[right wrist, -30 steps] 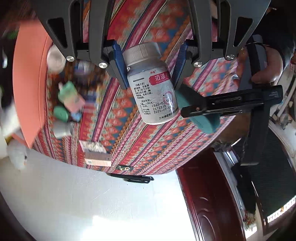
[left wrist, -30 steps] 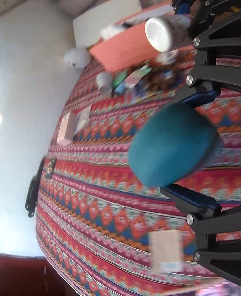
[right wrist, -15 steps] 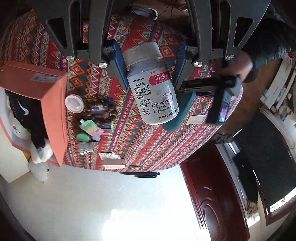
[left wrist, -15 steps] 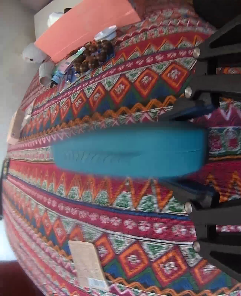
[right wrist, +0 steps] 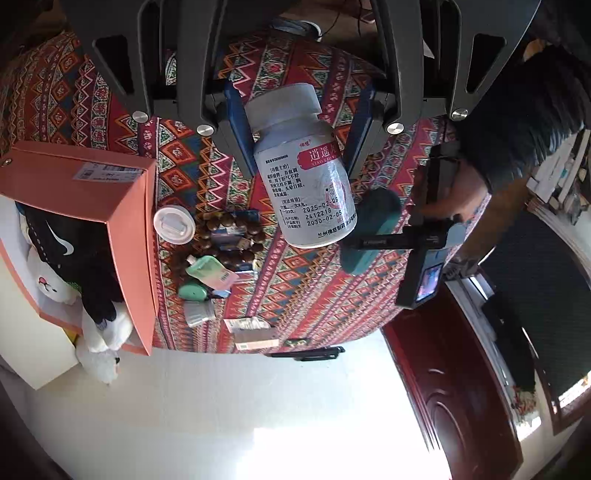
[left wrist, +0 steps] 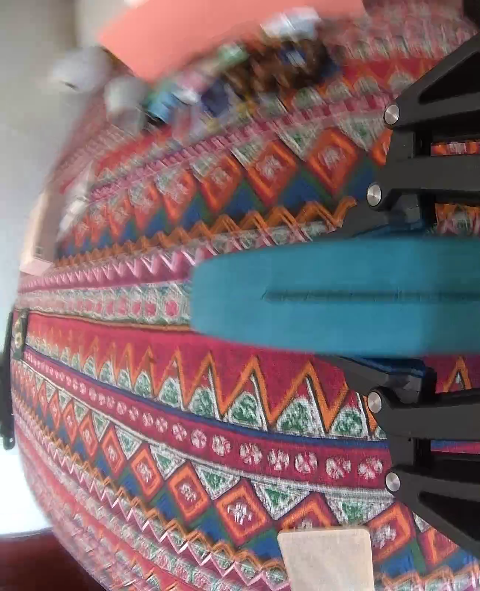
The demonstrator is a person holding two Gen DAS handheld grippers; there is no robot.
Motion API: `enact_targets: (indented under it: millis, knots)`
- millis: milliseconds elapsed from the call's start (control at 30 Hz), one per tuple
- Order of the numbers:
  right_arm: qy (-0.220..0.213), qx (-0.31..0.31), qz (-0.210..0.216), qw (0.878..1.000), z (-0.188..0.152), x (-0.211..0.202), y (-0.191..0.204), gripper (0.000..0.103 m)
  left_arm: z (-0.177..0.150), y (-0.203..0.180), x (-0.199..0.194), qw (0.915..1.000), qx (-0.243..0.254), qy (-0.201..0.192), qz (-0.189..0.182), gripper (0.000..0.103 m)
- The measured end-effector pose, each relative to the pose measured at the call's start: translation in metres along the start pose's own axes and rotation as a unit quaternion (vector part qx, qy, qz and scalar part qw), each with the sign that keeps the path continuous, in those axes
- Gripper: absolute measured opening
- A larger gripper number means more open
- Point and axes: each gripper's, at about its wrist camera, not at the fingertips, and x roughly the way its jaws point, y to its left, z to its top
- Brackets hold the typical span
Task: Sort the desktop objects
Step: 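Grasp the white pill bottle with the right gripper while the left grasps the teal case, then carry pill bottle and teal case over the orange box and lower them in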
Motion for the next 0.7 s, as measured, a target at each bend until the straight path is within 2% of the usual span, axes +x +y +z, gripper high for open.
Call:
enact_targets:
  millis: [100,233,400,533,700]
  knots:
    - [-0.011,0.003,-0.003,1.0,0.004,-0.006,-0.004,0.05,-0.014,-0.003,-0.008,0.9999,0.011,-0.002,-0.004,0.04]
    - [-0.03,0.005,-0.003,1.0,0.007,-0.022,-0.006,0.05,-0.037,-0.007,-0.038,0.999,0.004,-0.005,-0.045,0.04]
    - [-0.047,0.006,-0.001,0.999,-0.001,-0.047,-0.005,0.05,-0.06,-0.037,-0.096,0.9953,0.051,-0.045,-0.069,0.04]
    - [-0.057,0.013,-0.008,0.998,-0.018,-0.07,-0.006,0.05,-0.077,-0.073,-0.143,0.9884,0.093,-0.074,-0.094,0.04]
    - [-0.064,0.03,-0.033,0.997,-0.046,-0.101,-0.016,0.051,-0.089,-0.125,-0.179,0.975,0.15,-0.086,-0.14,0.04]
